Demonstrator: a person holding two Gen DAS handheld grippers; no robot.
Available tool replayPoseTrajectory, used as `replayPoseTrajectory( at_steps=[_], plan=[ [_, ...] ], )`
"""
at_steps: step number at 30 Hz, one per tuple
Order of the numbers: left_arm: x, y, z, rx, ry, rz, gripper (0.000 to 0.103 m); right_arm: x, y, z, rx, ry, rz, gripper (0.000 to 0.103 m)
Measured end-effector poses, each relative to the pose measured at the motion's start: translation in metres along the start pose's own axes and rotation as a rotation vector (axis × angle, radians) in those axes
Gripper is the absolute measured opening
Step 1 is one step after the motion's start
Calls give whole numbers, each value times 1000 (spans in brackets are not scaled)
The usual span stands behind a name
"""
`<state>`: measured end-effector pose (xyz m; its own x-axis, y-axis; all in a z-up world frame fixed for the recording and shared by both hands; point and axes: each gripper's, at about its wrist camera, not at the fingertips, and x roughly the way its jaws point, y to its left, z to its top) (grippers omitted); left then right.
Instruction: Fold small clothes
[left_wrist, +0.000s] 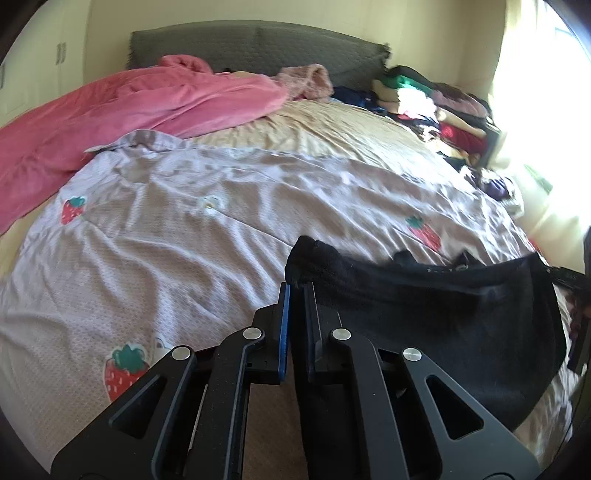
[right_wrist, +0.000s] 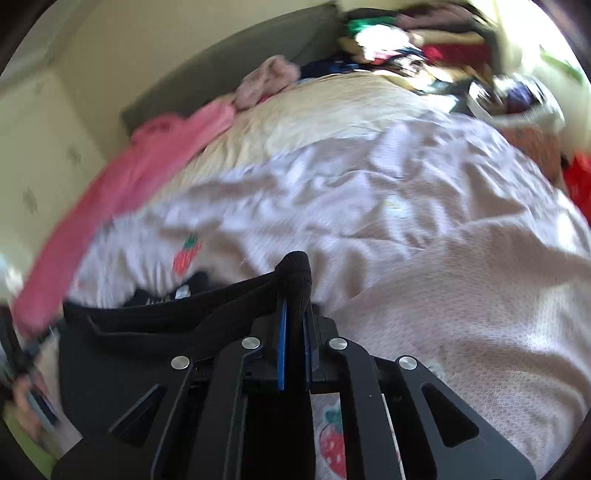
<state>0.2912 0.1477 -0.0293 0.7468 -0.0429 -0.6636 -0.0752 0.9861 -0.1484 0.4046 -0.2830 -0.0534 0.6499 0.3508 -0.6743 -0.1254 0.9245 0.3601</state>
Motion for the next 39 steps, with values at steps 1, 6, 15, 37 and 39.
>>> replayPoseTrajectory(
  at_steps=[1, 6, 15, 37, 39],
  plan=[
    [4, -1, 0, -3, 9, 5, 2, 3, -6, 1, 35, 4, -15, 6],
    [27, -3, -16, -2, 83, 16, 4, 30, -11, -10, 42, 92, -165, 30],
    [-23, -20, -30, 138, 53, 12, 21, 14, 102, -10, -360, 96, -13, 45],
    [-36, -58, -84, 164, 119, -111, 33, 83, 185, -41, -654, 235, -5, 6],
    [-35, -56, -82, 145, 120, -113, 36, 91, 187, -38, -650, 214, -43, 6]
  ],
)
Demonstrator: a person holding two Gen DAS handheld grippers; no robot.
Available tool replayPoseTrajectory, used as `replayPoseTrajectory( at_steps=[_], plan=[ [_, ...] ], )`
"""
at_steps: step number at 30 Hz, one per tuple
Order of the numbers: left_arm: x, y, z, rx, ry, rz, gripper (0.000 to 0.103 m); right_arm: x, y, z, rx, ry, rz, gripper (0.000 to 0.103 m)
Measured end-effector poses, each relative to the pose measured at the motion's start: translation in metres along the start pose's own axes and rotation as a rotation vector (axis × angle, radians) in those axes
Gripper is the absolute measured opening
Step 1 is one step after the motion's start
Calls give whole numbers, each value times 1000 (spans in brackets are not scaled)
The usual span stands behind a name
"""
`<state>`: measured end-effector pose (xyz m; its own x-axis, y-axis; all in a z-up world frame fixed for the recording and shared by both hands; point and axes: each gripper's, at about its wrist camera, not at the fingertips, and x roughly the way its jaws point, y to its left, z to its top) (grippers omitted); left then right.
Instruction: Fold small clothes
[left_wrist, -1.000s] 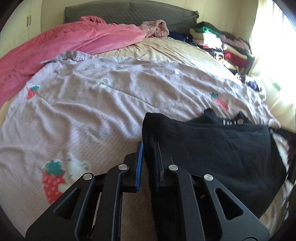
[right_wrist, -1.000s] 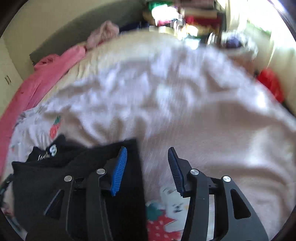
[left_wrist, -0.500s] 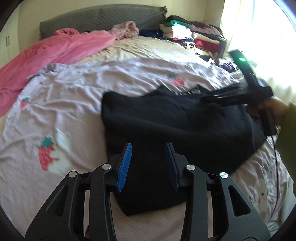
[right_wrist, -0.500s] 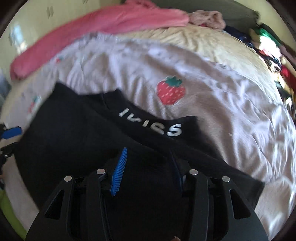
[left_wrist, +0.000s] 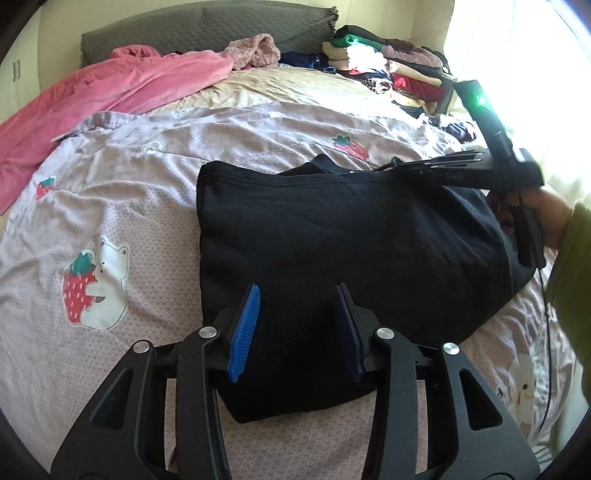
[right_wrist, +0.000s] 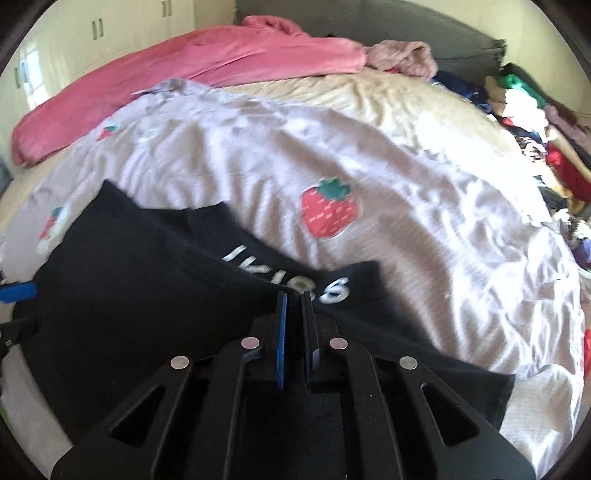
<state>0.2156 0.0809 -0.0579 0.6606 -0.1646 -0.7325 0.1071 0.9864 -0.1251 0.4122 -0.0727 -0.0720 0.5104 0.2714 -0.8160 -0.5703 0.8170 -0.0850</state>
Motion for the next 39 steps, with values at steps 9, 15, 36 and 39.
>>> replayPoseTrajectory(
  at_steps=[9, 15, 36, 39],
  plan=[
    [-4, 3, 3, -37, 3, 10, 44, -29, -12, -16, 126, -162, -102, 45],
    [-5, 1, 2, -39, 3, 6, 46, -65, -48, -56, 220, -144, -88, 45],
    [-55, 17, 6, -71, -47, 96, 68, -141, -5, -84, 257, -266, -74, 83],
    [-61, 22, 6, -82, -55, 110, 74, -153, 22, -80, 217, -286, -27, 83]
  ],
)
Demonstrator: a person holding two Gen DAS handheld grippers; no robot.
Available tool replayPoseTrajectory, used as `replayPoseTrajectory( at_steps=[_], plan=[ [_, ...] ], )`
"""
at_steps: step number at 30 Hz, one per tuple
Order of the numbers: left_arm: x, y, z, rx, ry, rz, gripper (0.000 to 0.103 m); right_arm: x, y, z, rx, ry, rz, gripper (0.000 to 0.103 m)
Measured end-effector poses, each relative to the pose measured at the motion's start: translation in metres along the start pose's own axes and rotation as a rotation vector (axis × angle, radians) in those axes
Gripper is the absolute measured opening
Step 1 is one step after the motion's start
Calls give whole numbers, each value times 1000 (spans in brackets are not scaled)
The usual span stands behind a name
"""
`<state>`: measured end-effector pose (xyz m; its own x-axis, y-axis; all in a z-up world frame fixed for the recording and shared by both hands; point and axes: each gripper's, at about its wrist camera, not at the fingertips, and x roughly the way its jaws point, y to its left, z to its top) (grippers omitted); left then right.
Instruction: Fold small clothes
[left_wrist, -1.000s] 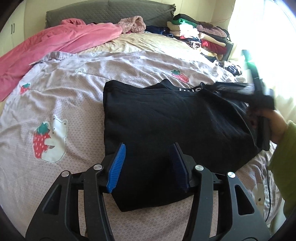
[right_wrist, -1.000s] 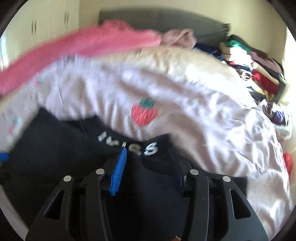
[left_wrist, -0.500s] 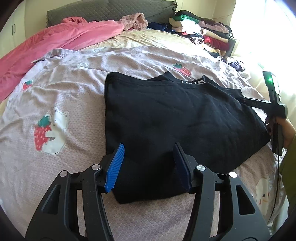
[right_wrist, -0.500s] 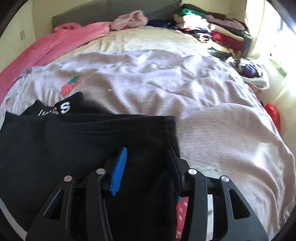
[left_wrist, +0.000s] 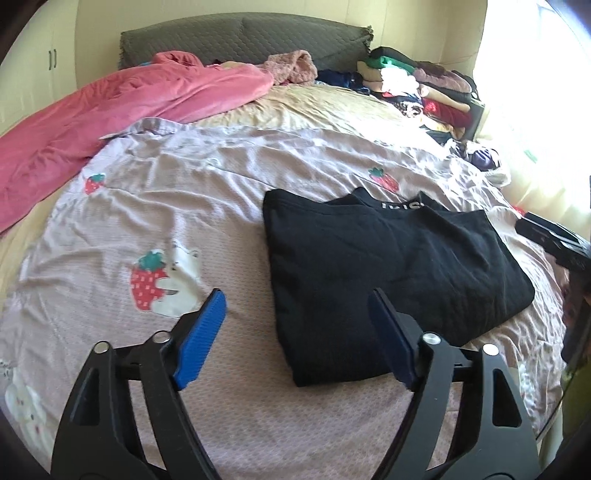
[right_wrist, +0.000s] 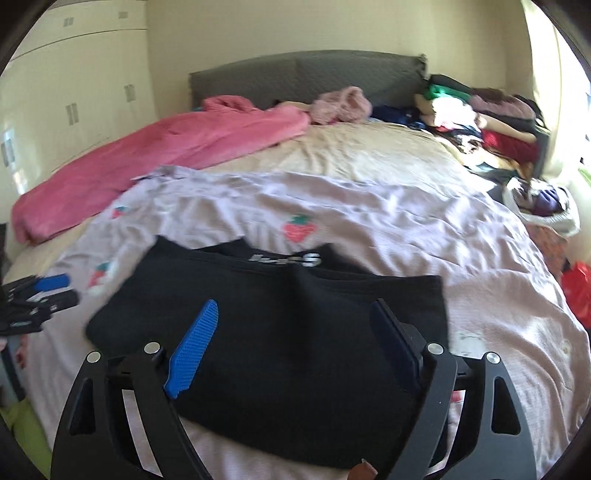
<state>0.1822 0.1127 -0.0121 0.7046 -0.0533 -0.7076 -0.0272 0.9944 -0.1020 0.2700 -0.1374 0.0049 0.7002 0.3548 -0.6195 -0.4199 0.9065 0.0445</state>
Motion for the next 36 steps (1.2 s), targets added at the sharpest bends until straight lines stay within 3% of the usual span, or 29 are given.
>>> replayPoseTrajectory(
  at_steps=[4, 7, 18, 26, 34, 36],
  plan=[
    [-4, 7, 1, -3, -1, 22, 75, -4, 32, -2, -42, 3, 72, 84],
    [-5, 12, 2, -3, -2, 36, 80, -5, 63, -6, -98, 3, 103, 92],
    [1, 25, 8, -13, -3, 59, 85, 12, 138, -30, -249, 41, 184, 92],
    [36, 33, 14, -43, 49, 53, 85, 50, 179, -64, -404, 95, 140, 92],
    [97, 43, 27, -185, 168, -80, 85, 89, 203, -86, -526, 118, 61, 92],
    [107, 45, 29, -215, 188, -105, 76, 93, 207, -88, -550, 110, 41, 92]
  ],
)
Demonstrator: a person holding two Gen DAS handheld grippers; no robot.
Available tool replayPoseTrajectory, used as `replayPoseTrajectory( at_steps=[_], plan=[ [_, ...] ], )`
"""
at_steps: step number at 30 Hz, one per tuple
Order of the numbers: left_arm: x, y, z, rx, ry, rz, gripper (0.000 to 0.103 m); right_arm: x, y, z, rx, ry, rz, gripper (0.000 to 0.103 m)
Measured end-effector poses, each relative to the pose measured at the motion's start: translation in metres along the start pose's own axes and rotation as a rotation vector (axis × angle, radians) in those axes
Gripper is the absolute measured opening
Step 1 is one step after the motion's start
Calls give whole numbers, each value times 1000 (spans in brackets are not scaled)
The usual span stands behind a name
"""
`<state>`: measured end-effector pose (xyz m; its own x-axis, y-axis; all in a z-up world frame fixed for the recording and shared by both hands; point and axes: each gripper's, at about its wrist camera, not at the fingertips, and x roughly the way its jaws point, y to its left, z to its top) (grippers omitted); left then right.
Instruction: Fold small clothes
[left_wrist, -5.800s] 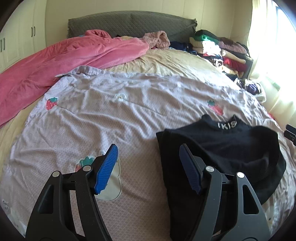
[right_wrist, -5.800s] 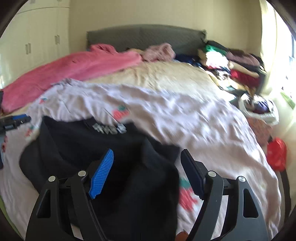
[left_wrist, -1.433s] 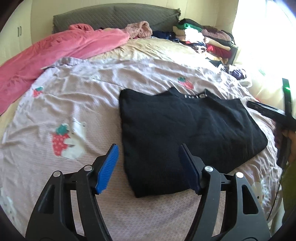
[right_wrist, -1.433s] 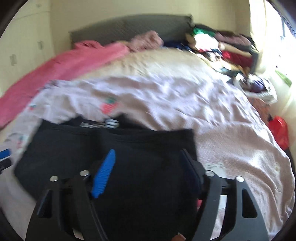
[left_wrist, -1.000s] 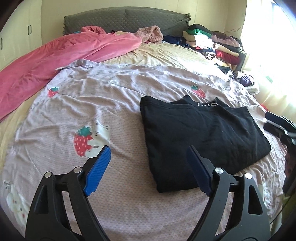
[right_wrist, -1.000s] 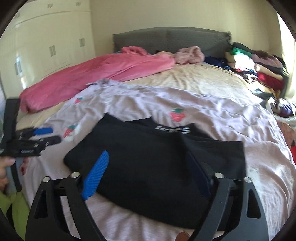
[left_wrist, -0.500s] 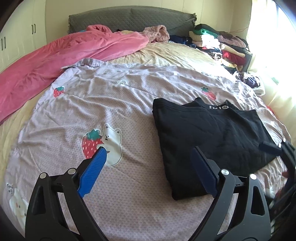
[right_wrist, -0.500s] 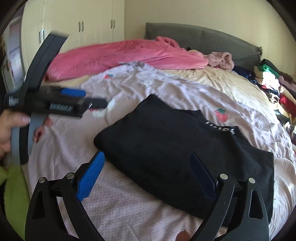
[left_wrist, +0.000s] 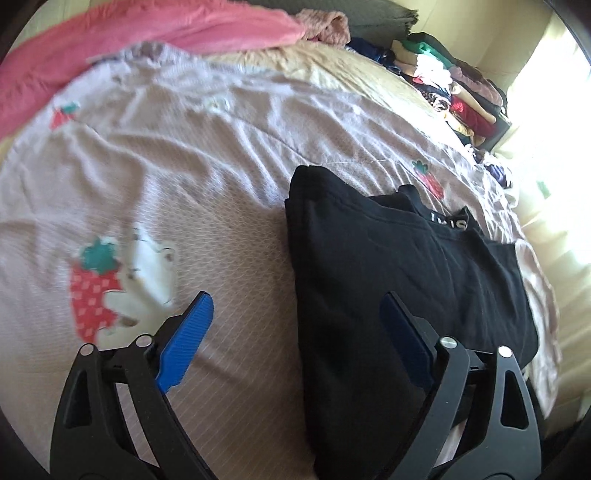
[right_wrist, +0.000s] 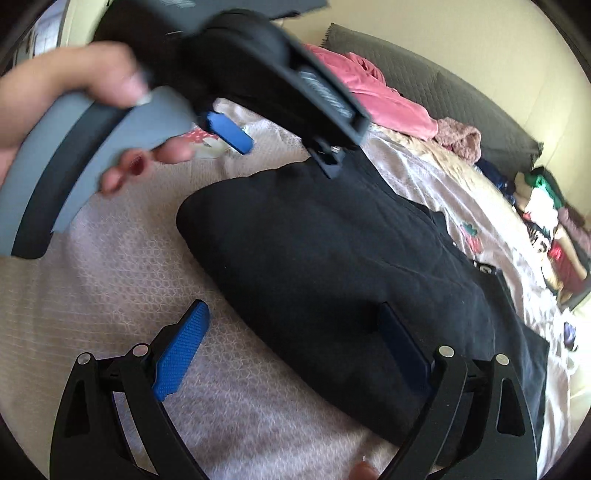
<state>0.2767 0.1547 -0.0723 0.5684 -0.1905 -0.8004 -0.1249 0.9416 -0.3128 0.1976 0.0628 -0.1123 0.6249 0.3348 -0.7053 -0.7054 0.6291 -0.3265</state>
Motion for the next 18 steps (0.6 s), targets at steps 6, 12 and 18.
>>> replayPoseTrajectory(
  at_steps=[6, 12, 18],
  plan=[
    [18, 3, 4, -77, 49, -93, 61, 6, 3, 5, -46, -28, -92, 74],
    [25, 8, 2, -216, 114, -196, 37, -7, -23, 10, 31, -80, -30, 17],
    [-4, -24, 5, -223, 77, -239, 18, -44, -53, 0, 192, -202, 15, 12]
  ],
)
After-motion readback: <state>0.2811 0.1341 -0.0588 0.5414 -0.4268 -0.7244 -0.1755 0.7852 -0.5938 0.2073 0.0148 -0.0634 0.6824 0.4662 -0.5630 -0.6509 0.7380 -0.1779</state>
